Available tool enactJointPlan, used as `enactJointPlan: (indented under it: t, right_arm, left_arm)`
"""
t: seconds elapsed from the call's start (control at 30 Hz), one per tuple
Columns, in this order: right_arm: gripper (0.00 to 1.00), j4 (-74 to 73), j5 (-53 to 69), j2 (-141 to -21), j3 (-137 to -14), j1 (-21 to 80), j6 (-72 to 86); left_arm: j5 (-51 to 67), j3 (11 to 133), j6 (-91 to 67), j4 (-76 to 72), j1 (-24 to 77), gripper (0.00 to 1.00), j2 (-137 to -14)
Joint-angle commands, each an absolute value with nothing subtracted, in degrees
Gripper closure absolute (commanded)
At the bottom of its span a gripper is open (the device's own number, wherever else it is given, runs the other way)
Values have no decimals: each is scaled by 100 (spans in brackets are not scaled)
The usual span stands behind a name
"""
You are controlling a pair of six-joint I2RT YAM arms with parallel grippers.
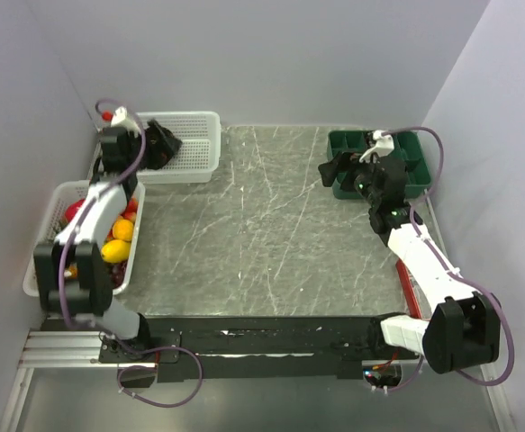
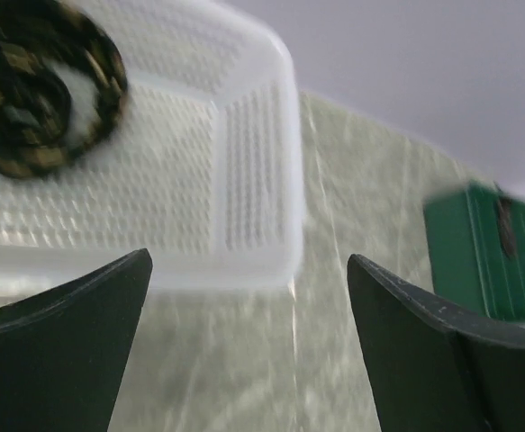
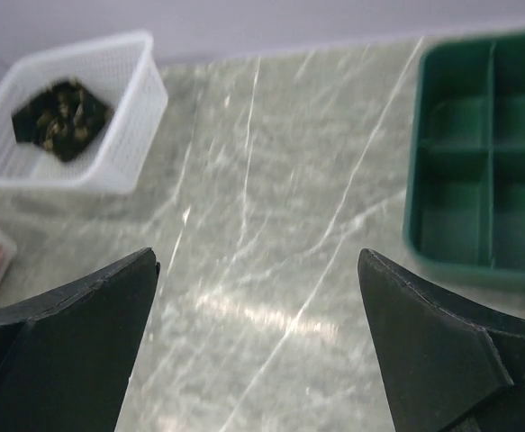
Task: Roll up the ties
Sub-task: Pick up the tie from the bin.
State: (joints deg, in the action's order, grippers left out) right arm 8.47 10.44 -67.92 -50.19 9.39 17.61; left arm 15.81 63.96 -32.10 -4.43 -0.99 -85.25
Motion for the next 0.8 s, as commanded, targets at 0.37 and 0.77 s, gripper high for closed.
enactJointPlan:
  t: [0.37,0.77]
  right_arm:
    - [1,-105,1643,-7471,-5792,1107,1556]
    - [1,-387,1468,-7365,-5827,1125,1345]
  left_arm:
    - [-1317,13499,-1856,3359,281,1,-13541]
    - [-1433,13106,-1556,2910,492,32,-14467]
